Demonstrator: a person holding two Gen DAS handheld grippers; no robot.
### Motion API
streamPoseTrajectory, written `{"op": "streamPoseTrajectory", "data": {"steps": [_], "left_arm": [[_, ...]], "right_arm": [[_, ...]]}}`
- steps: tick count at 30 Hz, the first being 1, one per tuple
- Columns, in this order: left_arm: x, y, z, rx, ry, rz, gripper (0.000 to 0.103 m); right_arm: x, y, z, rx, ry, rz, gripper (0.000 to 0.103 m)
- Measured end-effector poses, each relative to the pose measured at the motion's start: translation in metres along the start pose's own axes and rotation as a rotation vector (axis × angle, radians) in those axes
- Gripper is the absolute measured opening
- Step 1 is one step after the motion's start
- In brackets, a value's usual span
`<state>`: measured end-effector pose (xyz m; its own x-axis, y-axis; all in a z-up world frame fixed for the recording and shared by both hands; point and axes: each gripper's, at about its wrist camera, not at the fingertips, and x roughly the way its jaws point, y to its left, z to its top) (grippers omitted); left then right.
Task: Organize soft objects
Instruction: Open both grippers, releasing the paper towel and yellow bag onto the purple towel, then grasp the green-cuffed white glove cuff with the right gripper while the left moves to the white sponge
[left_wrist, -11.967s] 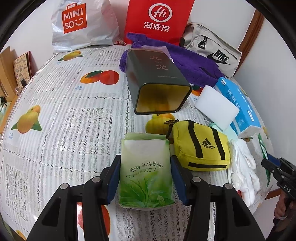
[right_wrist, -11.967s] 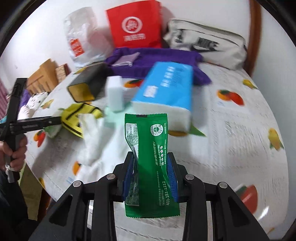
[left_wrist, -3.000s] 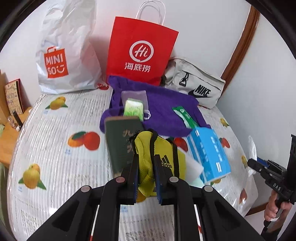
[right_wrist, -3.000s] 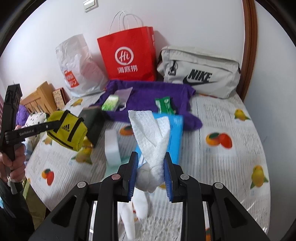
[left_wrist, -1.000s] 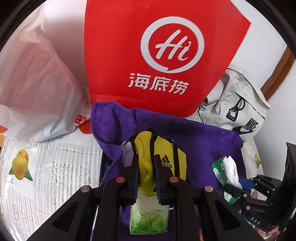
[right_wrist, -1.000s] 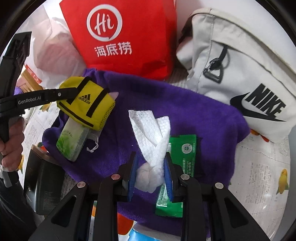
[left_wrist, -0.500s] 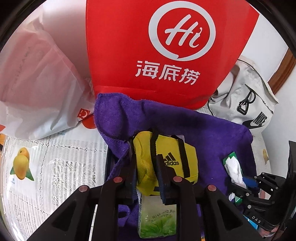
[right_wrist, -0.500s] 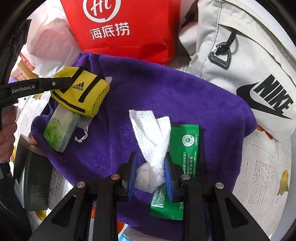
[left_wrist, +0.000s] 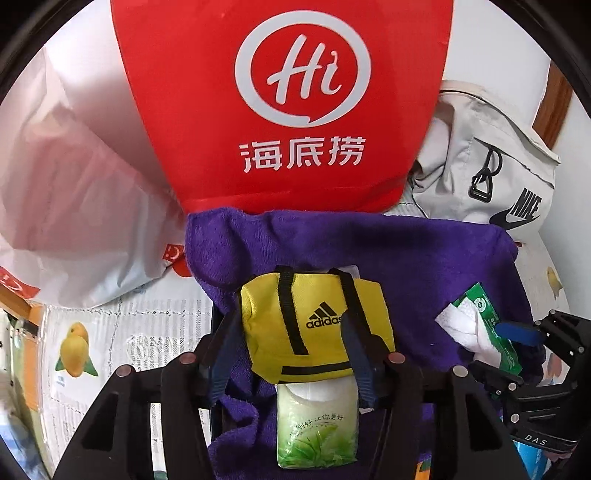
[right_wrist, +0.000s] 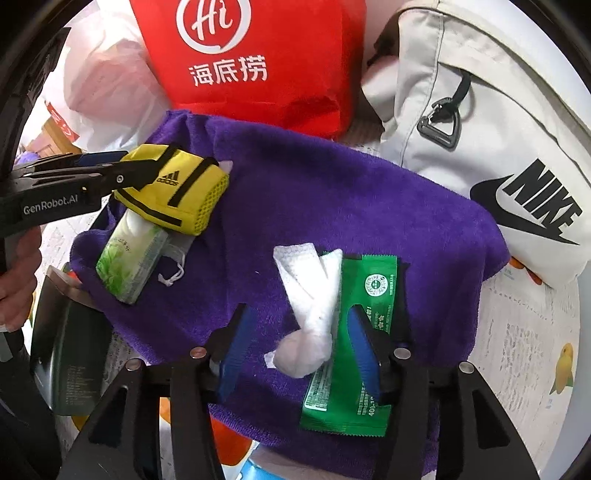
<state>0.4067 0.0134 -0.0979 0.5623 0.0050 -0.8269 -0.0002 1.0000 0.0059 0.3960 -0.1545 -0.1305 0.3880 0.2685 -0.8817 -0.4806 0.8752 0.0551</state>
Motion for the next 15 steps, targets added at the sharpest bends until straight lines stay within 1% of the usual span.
{"op": "streamPoseTrajectory", "data": {"steps": [2, 5, 6, 8, 12, 15], "left_arm": [[-0.001, -0.003, 0.001, 0.005, -0.008, 0.016, 0.053], [-0.005, -0.010, 0.003, 0.020, -0.029, 0.080, 0.054], [-0.007, -0.012, 0.002, 0.028, -0.034, 0.091, 0.056], [-0.008, -0.011, 0.003, 0.033, -0.037, 0.099, 0.057], [-0.012, -0.017, 0.004, 0.039, -0.046, 0.088, 0.057], [-0.030, -0.018, 0.001, 0.047, -0.068, 0.115, 0.057]], "right_arm": [[-0.002, -0.001, 0.002, 0.001, -0.006, -0.003, 0.054], [-0.007, -0.003, 0.003, 0.006, -0.016, 0.000, 0.054], [-0.008, -0.004, 0.003, 0.008, -0.020, 0.001, 0.055], [-0.012, -0.005, 0.001, 0.014, -0.024, 0.000, 0.055], [-0.020, -0.010, 0.001, 0.038, -0.042, -0.001, 0.055], [-0.034, -0.011, -0.001, 0.049, -0.068, -0.015, 0.055]]}}
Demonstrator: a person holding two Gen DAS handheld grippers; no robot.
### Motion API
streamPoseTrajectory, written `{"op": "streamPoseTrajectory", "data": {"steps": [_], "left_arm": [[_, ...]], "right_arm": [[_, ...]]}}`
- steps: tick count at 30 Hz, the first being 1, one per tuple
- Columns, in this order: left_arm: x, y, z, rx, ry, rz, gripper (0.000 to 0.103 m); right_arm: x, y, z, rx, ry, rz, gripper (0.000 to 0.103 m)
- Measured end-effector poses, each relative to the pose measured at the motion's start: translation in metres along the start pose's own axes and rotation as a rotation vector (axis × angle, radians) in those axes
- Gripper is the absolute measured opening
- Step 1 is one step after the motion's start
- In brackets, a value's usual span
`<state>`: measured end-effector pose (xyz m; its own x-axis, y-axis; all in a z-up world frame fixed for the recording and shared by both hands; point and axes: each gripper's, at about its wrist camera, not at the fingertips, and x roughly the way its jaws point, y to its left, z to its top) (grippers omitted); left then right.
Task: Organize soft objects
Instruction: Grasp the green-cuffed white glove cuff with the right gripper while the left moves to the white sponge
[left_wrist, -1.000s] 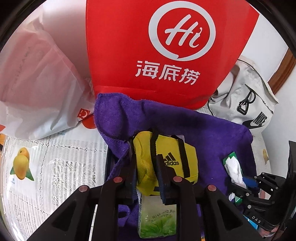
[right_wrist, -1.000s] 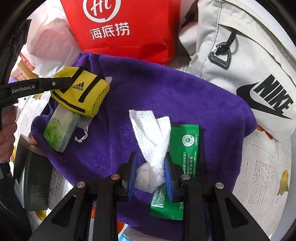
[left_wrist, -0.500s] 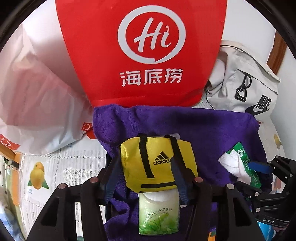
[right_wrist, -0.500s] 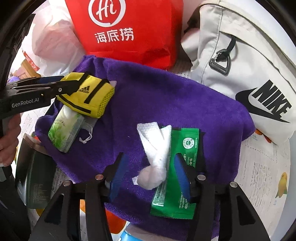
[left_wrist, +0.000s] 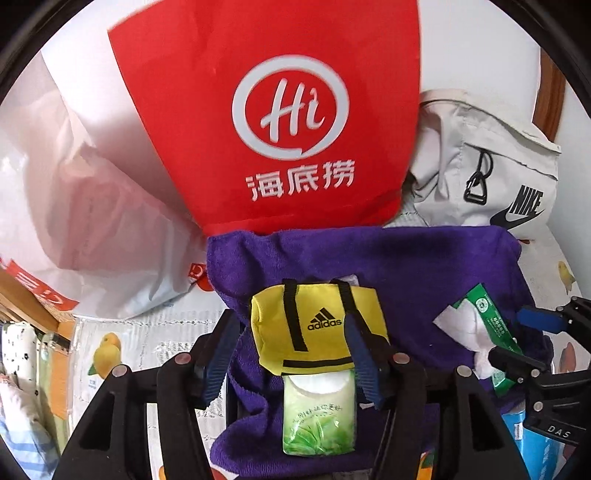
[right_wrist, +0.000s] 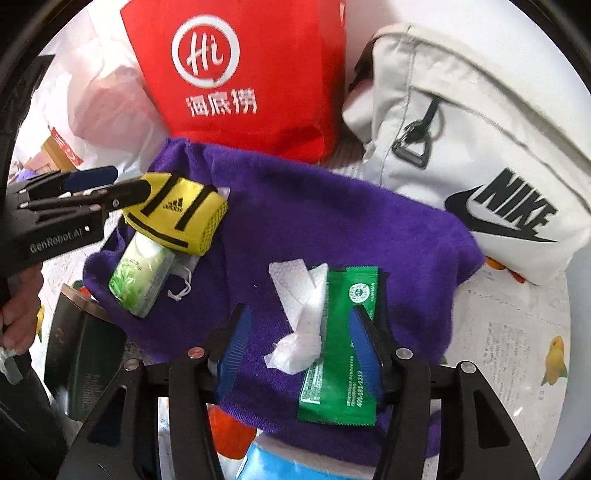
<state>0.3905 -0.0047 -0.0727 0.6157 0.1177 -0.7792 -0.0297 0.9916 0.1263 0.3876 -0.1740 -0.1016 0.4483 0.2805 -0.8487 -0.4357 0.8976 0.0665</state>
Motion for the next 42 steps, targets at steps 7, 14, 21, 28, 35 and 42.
{"op": "streamPoseTrajectory", "data": {"steps": [7, 14, 21, 28, 35, 42], "left_arm": [[-0.043, -0.013, -0.008, 0.025, -0.039, 0.007, 0.057], [-0.092, -0.013, -0.034, 0.024, -0.042, -0.090, 0.057], [-0.128, 0.006, -0.077, -0.032, -0.010, -0.179, 0.057], [-0.147, 0.027, -0.132, -0.107, 0.031, -0.192, 0.057], [-0.152, 0.033, -0.189, -0.170, 0.064, -0.226, 0.057], [-0.151, 0.032, -0.236, -0.183, 0.095, -0.227, 0.057]], "right_arm": [[-0.046, -0.003, -0.024, 0.055, -0.044, -0.051, 0.055], [-0.096, 0.002, -0.078, 0.144, -0.098, -0.028, 0.056], [-0.131, 0.021, -0.130, 0.202, -0.136, 0.023, 0.056], [-0.151, 0.045, -0.190, 0.189, -0.148, 0.060, 0.062], [-0.129, 0.065, -0.240, 0.173, -0.081, 0.099, 0.062], [-0.087, 0.096, -0.249, 0.138, -0.032, 0.111, 0.070]]}}
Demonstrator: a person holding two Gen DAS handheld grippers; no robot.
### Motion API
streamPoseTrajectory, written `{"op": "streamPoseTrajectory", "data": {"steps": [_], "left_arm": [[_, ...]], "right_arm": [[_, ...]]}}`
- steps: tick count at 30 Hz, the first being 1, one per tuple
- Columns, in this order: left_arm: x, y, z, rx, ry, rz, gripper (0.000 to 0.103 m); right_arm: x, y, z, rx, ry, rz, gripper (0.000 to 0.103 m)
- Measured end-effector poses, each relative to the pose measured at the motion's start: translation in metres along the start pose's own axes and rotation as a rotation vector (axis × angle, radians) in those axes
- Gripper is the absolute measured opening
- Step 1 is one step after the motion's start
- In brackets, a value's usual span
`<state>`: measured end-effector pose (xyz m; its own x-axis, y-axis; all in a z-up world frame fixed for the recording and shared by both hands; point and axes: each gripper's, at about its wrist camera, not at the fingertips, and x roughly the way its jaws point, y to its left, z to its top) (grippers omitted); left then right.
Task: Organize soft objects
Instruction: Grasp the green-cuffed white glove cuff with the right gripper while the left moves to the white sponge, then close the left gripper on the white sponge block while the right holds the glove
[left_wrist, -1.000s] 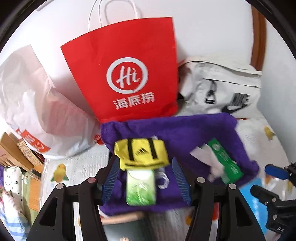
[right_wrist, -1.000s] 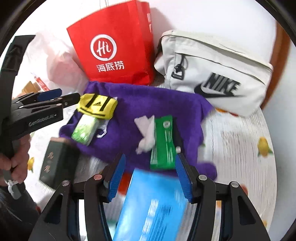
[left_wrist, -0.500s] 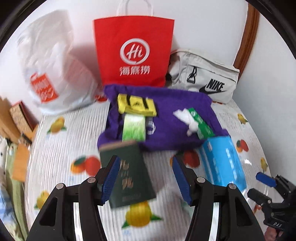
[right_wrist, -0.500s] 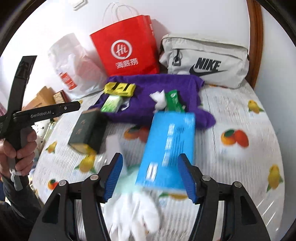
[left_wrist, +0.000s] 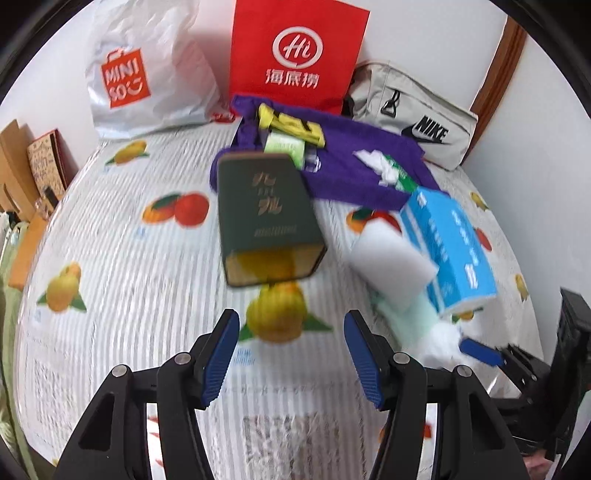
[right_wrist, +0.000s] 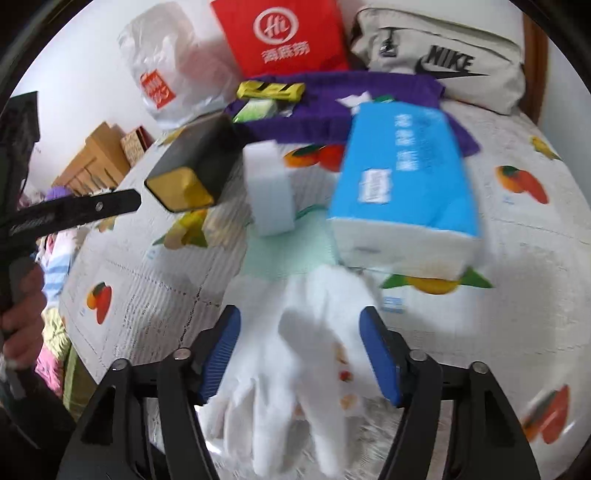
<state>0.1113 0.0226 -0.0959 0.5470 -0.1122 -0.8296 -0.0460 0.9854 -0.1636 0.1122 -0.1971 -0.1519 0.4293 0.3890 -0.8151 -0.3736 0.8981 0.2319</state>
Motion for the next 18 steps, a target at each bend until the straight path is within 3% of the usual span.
{"op": "streamPoseTrajectory", "data": {"steps": [4, 7, 8, 9, 10, 12, 15, 18], "left_arm": [[0.000, 0.009, -0.012, -0.014, 0.008, 0.012, 0.057], [-0.001, 0.017, -0.018, -0.033, 0.009, 0.009, 0.057], [0.000, 0.019, -0.019, -0.036, 0.011, 0.011, 0.057], [0.000, 0.022, -0.021, -0.040, 0.013, 0.012, 0.057], [0.000, 0.023, -0.023, -0.042, 0.014, 0.011, 0.057], [0.000, 0.027, -0.025, -0.047, 0.013, 0.009, 0.057], [0.003, 0.032, -0.029, -0.064, 0.019, 0.005, 0.057], [0.007, 0.034, -0.033, -0.070, 0.022, -0.011, 0.057]], "right_arm": [[0.017, 0.031, 0.002, -0.091, -0.016, -0.009, 0.076], [0.031, 0.051, 0.003, -0.162, -0.032, -0.070, 0.076], [0.035, 0.056, 0.003, -0.183, -0.043, -0.095, 0.069], [0.037, 0.059, 0.002, -0.203, -0.055, -0.127, 0.053], [0.039, 0.062, 0.001, -0.223, -0.063, -0.167, 0.042], [0.038, 0.058, 0.002, -0.219, -0.060, -0.151, 0.011], [0.025, 0.045, 0.007, -0.147, -0.056, -0.081, 0.004], [0.001, 0.042, 0.008, -0.115, -0.106, -0.012, 0.004]]}}
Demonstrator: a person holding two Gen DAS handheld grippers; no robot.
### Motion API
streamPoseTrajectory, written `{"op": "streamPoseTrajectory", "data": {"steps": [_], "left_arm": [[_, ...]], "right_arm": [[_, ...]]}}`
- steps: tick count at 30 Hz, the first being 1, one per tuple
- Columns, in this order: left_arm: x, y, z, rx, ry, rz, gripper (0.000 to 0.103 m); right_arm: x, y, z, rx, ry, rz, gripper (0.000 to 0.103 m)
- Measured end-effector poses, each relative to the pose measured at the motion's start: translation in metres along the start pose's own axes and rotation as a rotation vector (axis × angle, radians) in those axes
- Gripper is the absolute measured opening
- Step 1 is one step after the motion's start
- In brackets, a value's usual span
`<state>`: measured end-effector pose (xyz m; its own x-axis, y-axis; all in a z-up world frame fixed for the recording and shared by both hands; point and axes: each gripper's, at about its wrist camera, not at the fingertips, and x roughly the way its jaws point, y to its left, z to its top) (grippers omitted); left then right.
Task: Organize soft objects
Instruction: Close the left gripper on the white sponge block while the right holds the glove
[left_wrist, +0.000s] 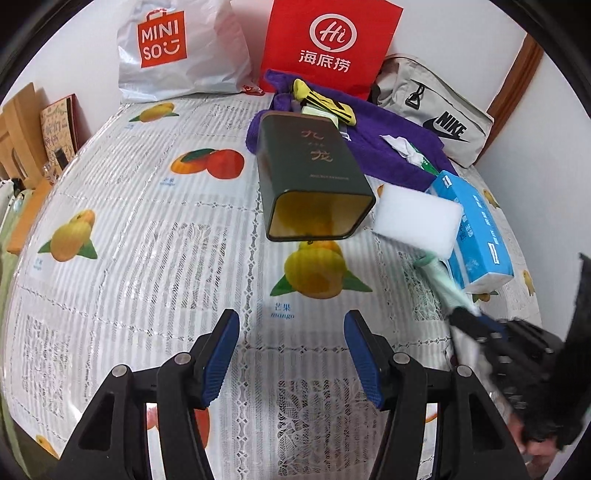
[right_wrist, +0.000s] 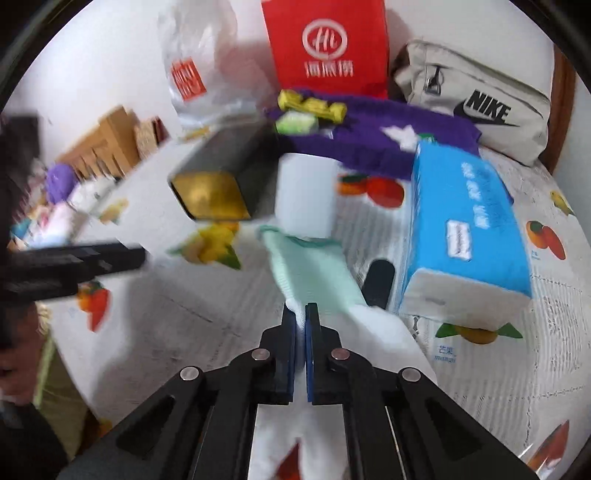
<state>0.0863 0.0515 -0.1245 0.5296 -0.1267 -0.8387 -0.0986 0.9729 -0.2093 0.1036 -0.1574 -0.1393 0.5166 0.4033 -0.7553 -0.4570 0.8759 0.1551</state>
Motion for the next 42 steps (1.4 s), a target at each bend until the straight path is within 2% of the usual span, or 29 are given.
{"op": "streamPoseTrajectory", "data": {"steps": [7, 13, 15, 18, 21, 24, 25, 30, 38, 42], "left_arm": [[0.005, -0.004, -0.005, 0.008, 0.012, -0.047, 0.057], [0.007, -0.015, -0.007, 0.028, 0.011, -0.074, 0.057], [0.008, -0.020, -0.007, 0.033, 0.010, -0.095, 0.057], [0.011, -0.035, -0.005, 0.069, -0.002, -0.128, 0.057], [0.013, -0.055, -0.002, 0.137, -0.028, -0.131, 0.057], [0.016, -0.081, 0.005, 0.217, -0.072, -0.136, 0.071], [0.017, -0.088, 0.008, 0.236, -0.086, -0.143, 0.073], [0.029, -0.117, 0.022, 0.309, -0.123, -0.167, 0.079], [0.058, -0.141, 0.034, 0.415, -0.099, -0.132, 0.079], [0.060, -0.142, 0.037, 0.457, -0.137, -0.098, 0.079]], "right_arm": [[-0.034, -0.004, 0.007, 0.066, -0.086, 0.113, 0.004], [-0.065, -0.011, 0.011, 0.079, -0.162, 0.110, 0.004], [-0.079, -0.016, 0.009, 0.078, -0.186, 0.084, 0.004], [-0.093, -0.026, 0.004, 0.080, -0.195, 0.032, 0.004], [-0.105, -0.042, -0.006, 0.098, -0.197, -0.020, 0.004], [-0.114, -0.059, -0.018, 0.114, -0.196, -0.068, 0.004], [-0.115, -0.064, -0.022, 0.121, -0.198, -0.079, 0.004], [-0.116, -0.089, -0.036, 0.159, -0.184, -0.102, 0.004], [-0.098, -0.110, -0.046, 0.197, -0.149, -0.084, 0.005], [-0.089, -0.113, -0.048, 0.201, -0.132, -0.064, 0.005]]}}
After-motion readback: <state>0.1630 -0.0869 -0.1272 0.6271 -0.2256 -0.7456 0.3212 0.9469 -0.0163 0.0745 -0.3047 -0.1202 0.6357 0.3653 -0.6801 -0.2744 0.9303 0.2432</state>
